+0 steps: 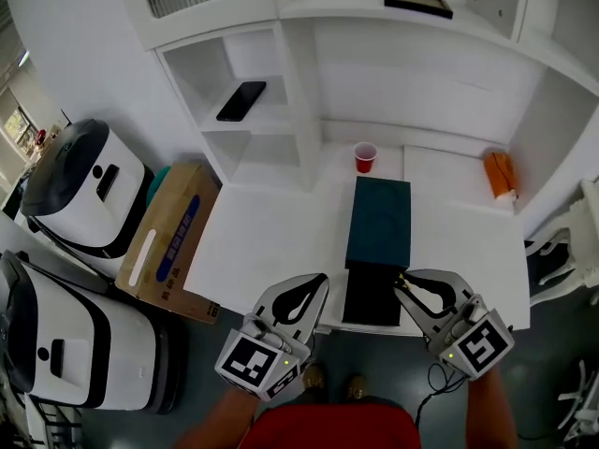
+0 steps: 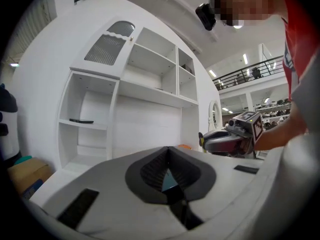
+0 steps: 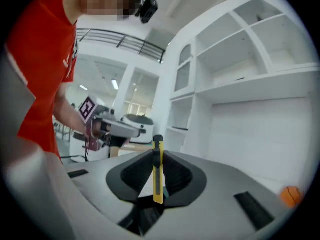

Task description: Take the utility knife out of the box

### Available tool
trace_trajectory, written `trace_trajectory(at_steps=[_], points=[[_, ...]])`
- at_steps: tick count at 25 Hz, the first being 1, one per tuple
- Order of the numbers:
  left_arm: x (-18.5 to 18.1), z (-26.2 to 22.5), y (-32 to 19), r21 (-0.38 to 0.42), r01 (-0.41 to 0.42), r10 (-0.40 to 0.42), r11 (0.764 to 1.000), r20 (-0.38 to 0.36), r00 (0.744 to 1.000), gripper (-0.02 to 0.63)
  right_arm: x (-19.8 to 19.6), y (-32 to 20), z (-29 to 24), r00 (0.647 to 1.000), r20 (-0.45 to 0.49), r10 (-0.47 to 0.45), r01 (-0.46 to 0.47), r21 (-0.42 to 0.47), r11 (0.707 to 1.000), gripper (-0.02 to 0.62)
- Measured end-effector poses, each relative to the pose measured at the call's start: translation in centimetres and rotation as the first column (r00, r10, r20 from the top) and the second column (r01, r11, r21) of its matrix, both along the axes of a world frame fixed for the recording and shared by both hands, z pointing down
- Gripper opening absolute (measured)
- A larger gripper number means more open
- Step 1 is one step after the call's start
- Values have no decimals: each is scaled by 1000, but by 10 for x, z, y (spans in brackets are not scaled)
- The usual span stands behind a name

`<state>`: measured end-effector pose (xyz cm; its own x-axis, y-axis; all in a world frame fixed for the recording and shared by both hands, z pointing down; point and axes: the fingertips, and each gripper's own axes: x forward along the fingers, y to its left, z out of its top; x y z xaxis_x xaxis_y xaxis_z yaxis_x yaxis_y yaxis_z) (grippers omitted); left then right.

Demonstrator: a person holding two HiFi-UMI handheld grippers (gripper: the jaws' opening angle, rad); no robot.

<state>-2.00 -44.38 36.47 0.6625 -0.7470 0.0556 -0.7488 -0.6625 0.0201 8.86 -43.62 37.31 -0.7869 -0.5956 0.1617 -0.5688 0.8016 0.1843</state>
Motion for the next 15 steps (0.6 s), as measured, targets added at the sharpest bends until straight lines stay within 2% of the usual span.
trace_trajectory(at_steps=[2, 6, 11, 15], points=[[5, -7, 1, 13, -16, 17, 1000, -14, 1000, 8, 11, 4, -23, 989, 129, 71, -75, 22, 997, 84], [14, -19, 5, 36, -46, 47, 998, -32, 998, 6, 33, 17, -51, 931, 315, 183, -190, -8, 982, 83], [24, -31, 12, 62, -82, 85, 995, -49, 995, 6, 50, 34, -71, 866, 422, 269, -284, -29, 958, 83], [31, -36, 14, 73, -101, 105, 992, -58, 993, 6, 52, 39, -77, 845, 445, 295, -314, -33, 949, 83]])
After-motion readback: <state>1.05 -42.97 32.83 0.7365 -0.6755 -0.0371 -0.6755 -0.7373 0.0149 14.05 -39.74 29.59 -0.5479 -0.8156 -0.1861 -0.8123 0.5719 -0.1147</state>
